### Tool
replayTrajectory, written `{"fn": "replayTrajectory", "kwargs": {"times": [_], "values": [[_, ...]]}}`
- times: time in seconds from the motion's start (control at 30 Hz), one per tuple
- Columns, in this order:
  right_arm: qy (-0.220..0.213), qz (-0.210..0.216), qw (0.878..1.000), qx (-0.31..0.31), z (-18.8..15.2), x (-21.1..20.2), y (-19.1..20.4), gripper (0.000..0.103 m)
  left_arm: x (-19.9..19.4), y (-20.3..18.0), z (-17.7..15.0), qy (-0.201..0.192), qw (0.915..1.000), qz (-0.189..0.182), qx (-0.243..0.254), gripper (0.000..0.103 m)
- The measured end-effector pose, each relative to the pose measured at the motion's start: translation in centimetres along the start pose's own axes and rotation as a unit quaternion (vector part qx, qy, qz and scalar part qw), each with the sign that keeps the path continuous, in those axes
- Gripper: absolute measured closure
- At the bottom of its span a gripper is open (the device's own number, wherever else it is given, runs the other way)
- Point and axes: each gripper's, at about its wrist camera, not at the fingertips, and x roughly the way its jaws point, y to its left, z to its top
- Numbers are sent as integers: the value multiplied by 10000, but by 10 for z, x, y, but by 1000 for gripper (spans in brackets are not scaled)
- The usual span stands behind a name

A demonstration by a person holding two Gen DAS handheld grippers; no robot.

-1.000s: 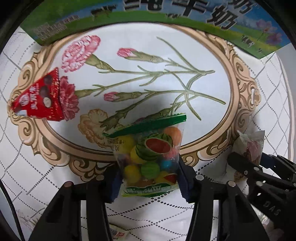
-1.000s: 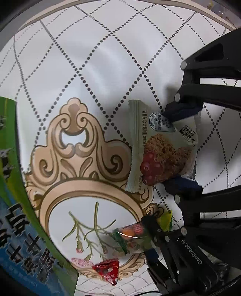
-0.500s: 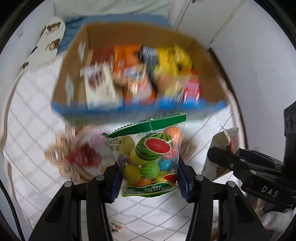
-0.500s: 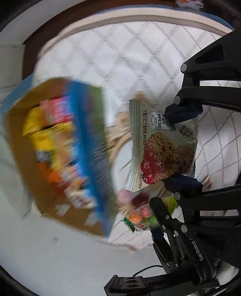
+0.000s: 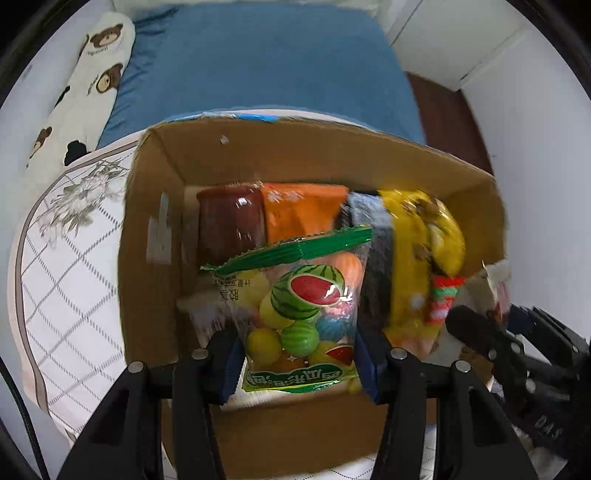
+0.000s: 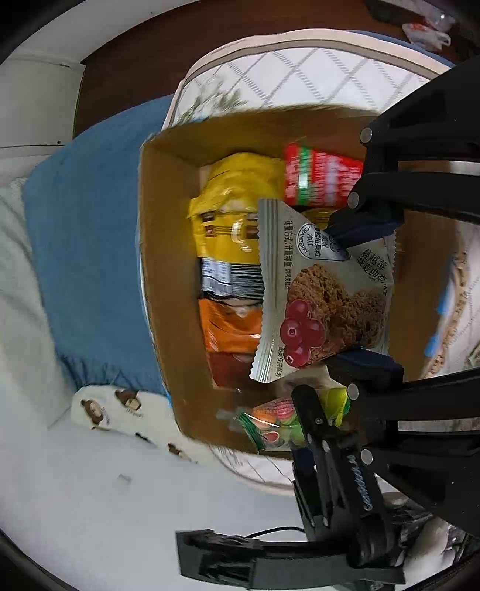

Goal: Organize snacks
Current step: 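Carry both packets into the box and open both tools, then move both tools back over the bed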

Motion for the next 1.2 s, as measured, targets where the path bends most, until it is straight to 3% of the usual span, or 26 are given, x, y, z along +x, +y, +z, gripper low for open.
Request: {"fn": "replayTrajectory", "kwargs": {"times": [0.3, 0.33, 0.37, 0.43, 0.47, 0.5, 0.67, 0.9, 1.2], "values": [[807, -162, 9966, -6, 34, 62, -2, 49, 43, 16, 33, 600, 9981, 56, -159, 50], [910, -210, 9956, 15, 35, 68, -3, 38, 46, 17, 34, 644, 9978, 26, -161, 50], [934, -221, 9954, 25, 35, 70, -5, 18, 46, 17, 33, 658, 9977, 31, -161, 49], [927, -244, 9954, 52, 36, 71, -9, 9, 47, 18, 30, 654, 9977, 90, -139, 33], [918, -287, 9953, 92, 36, 70, -13, 9, 46, 18, 30, 630, 9978, 134, -127, 22], [910, -287, 9954, 104, 36, 70, -14, 9, 44, 19, 29, 581, 9981, 164, -104, 18], [870, -353, 9955, 109, 32, 65, -21, 8, 31, 18, 25, 349, 9992, 133, -127, 18], [578, -598, 9965, 49, 16, 44, -21, 8, 7, 15, -2, -209, 9991, 366, -60, 18], [-38, -755, 9971, -47, -15, -1, -14, 8, -19, 15, -37, -908, 9939, 624, -59, 18]]}}
